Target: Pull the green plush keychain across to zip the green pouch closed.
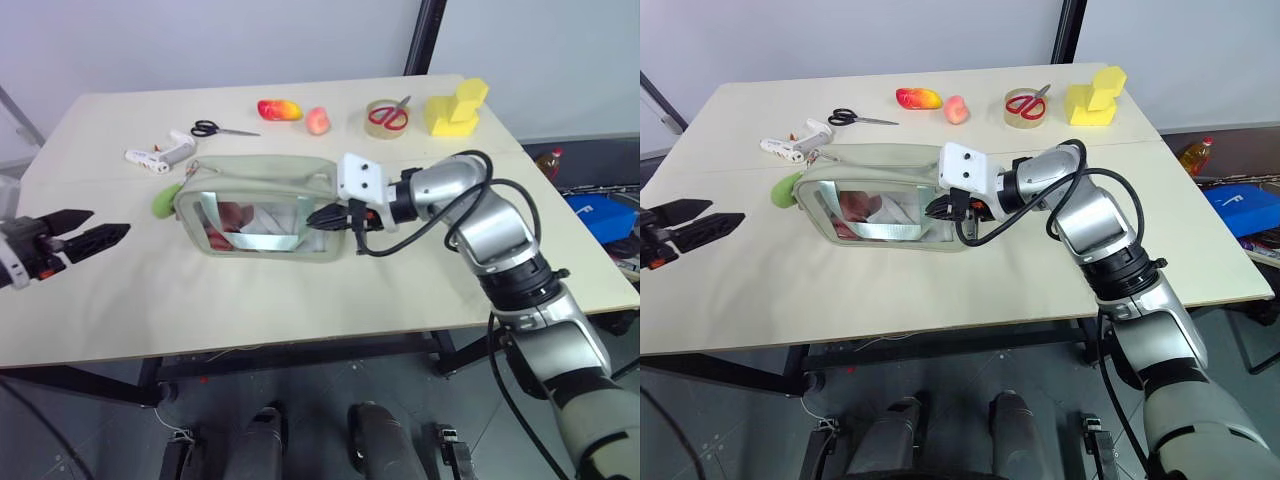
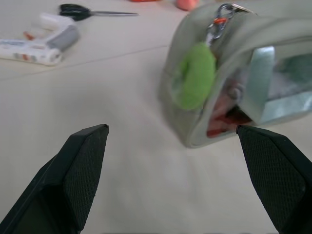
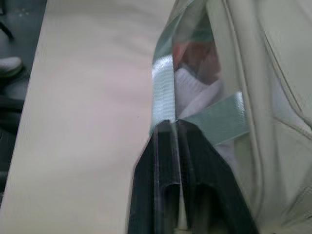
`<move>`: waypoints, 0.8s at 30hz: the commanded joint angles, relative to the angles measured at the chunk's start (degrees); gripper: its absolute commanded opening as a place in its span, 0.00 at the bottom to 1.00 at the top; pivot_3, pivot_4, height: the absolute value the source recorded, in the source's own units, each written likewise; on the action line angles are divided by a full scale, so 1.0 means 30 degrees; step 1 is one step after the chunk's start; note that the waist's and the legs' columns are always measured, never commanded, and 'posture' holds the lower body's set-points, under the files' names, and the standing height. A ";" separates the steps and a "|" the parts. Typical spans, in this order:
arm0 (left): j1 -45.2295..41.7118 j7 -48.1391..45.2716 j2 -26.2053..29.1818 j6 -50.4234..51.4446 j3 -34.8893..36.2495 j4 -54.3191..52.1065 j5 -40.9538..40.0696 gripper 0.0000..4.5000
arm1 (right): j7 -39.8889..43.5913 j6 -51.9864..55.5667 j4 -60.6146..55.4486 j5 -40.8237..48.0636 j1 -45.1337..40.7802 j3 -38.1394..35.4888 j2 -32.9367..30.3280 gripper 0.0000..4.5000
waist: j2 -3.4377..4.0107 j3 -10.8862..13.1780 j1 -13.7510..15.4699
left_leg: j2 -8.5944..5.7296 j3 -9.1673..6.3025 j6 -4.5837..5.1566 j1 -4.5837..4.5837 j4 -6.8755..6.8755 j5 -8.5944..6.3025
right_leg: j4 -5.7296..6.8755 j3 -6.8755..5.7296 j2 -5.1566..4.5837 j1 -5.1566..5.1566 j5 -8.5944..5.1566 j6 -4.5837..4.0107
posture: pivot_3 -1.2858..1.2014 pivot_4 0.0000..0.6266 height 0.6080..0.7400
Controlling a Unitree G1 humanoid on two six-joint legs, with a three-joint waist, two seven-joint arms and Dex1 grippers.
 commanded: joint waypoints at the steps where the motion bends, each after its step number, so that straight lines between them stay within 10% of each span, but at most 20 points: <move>1: -0.0708 -0.0142 -0.0079 -0.0606 -0.0643 -0.0152 0.0272 1.00 | -0.0154 -0.0385 -0.0140 -0.0074 -0.0381 -0.0279 0.0067 0.02 | 0.0000 0.0000 -0.0010 | 0.0000 0.0001 0.0000 0.0000 -0.0002 0.0000 | 0.0000 0.0000 0.0000 0.0000 0.0001 0.0004 | 0.52 0.24 1.00; 12: -0.3802 -0.0137 -0.1438 -0.3108 -0.3982 0.2915 0.2823 1.00 | -0.0167 -0.0429 -0.0137 -0.0045 -0.0559 -0.0177 0.0180 0.02 | -0.0003 -0.0001 -0.0071 | 0.0025 0.0002 0.0003 -0.0001 0.0001 0.0002 | 0.0009 -0.0001 0.0038 -0.0005 0.0005 0.0008 | 0.52 0.24 1.00; 15: -0.4463 -0.0253 -0.1776 -0.3461 -0.4414 0.3492 0.3162 0.81 | -0.0248 -0.0331 -0.0147 -0.0029 -0.0627 -0.0212 0.0282 0.00 | -0.0003 -0.0002 -0.0101 | 0.0025 0.0004 0.0002 -0.0003 0.0003 0.0002 | 0.0010 0.0001 0.0038 -0.0005 0.0006 0.0011 | 0.52 0.24 1.00; 22: -0.5104 -0.0847 -0.1692 -0.3319 -0.4504 0.3278 0.3079 0.02 | -0.0129 0.0375 -0.0549 0.0268 -0.0786 -0.0550 0.0057 0.00 | -0.0003 -0.0002 -0.0121 | 0.0027 0.0001 0.0002 -0.0003 0.0004 0.0003 | 0.0012 0.0000 0.0042 -0.0005 0.0024 0.0044 | 0.52 0.24 1.00; 24: -0.5073 -0.1026 -0.1619 -0.3277 -0.4473 0.3236 0.3114 0.01 | -0.0103 0.0599 -0.0640 0.0378 -0.0866 -0.0649 -0.0014 0.00 | -0.0003 -0.0002 -0.0119 | 0.0027 0.0001 0.0002 -0.0003 0.0004 0.0003 | 0.0011 0.0000 0.0042 -0.0005 0.0024 0.0043 | 0.52 0.24 1.00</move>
